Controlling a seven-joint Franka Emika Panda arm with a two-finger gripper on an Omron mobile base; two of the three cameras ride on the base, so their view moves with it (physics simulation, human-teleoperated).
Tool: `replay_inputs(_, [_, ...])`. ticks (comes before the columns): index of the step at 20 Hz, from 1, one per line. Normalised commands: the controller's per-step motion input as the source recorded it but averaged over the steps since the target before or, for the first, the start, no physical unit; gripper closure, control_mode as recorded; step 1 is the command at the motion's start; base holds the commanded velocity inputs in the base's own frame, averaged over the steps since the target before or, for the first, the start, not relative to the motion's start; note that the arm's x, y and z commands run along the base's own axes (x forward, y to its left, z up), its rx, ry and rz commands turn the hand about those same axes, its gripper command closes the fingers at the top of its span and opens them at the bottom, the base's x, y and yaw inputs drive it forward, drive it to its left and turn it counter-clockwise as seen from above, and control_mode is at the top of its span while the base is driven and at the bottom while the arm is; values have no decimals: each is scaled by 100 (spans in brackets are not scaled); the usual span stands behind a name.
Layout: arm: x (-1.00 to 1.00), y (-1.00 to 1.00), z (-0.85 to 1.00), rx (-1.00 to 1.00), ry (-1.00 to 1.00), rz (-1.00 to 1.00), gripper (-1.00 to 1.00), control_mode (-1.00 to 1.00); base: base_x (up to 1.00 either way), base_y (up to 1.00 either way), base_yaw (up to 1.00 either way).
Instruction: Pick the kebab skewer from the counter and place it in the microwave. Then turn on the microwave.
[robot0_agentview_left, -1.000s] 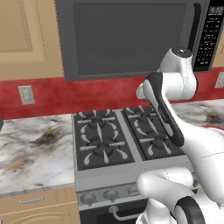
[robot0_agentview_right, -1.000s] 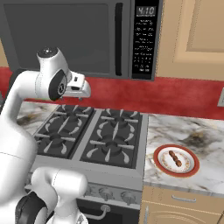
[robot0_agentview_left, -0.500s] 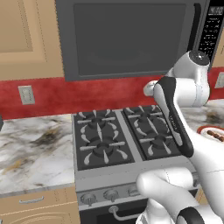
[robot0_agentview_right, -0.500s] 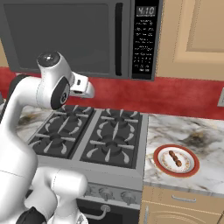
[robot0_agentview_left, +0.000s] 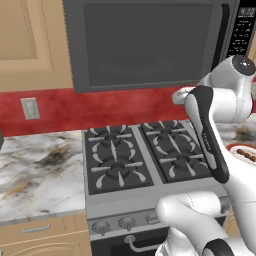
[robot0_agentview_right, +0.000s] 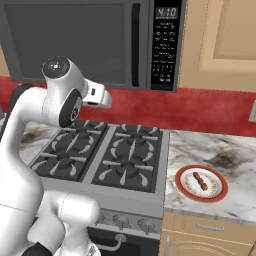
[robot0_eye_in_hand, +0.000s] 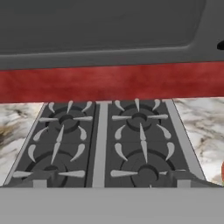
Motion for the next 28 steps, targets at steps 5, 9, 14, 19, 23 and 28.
replay_inputs(5, [-11,-20,22,0,-2,0,-100,-100,0,0,0])
replay_inputs(9, [-8,-21,18,-4,0,0,-100,-100,0,0,0])
replay_inputs(14, [-6,-22,13,-10,0,0,-100,-100,0,0,0])
replay_inputs(19, [-1,-19,12,-6,0,0,-100,-100,0,0,0])
replay_inputs(23, [0,-24,14,0,0,0,-100,-100,0,0,0])
replay_inputs(28, [5,-19,15,0,-4,0,-100,-100,0,0,0])
